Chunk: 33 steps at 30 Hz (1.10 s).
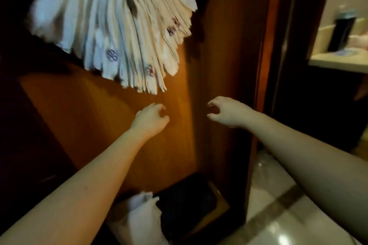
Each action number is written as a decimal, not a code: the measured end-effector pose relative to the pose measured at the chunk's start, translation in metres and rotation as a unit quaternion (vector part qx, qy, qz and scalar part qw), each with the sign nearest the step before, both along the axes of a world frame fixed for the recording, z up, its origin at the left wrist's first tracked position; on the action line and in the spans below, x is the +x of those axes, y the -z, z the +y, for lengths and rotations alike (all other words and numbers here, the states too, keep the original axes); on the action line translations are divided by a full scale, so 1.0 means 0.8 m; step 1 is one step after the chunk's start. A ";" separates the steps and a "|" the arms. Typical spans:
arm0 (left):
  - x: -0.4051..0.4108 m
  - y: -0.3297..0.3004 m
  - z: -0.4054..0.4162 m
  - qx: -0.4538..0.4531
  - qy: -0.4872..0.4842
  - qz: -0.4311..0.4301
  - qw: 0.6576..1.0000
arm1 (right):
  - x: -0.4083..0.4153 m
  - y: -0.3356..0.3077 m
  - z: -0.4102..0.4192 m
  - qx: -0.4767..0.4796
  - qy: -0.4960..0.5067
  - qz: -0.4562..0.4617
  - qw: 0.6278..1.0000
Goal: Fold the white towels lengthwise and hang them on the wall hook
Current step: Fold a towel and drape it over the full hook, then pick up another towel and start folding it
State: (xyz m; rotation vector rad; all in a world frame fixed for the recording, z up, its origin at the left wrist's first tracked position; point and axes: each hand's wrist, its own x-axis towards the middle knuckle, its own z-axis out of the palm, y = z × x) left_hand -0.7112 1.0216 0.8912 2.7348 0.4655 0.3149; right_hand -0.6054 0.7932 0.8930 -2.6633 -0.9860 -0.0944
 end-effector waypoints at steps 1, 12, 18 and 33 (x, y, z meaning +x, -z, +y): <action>-0.006 0.024 -0.017 0.004 0.032 0.036 0.999 | -0.009 0.033 -0.019 -0.009 0.010 0.007 1.000; 0.040 0.248 -0.219 0.006 0.209 0.206 0.956 | -0.061 0.302 -0.256 -0.080 0.181 0.174 0.965; 0.145 0.342 -0.387 0.031 0.299 0.254 0.919 | -0.029 0.397 -0.408 -0.109 0.272 0.261 0.920; 0.397 0.485 -0.746 0.063 0.423 0.326 0.843 | 0.104 0.506 -0.753 -0.135 0.476 0.416 0.763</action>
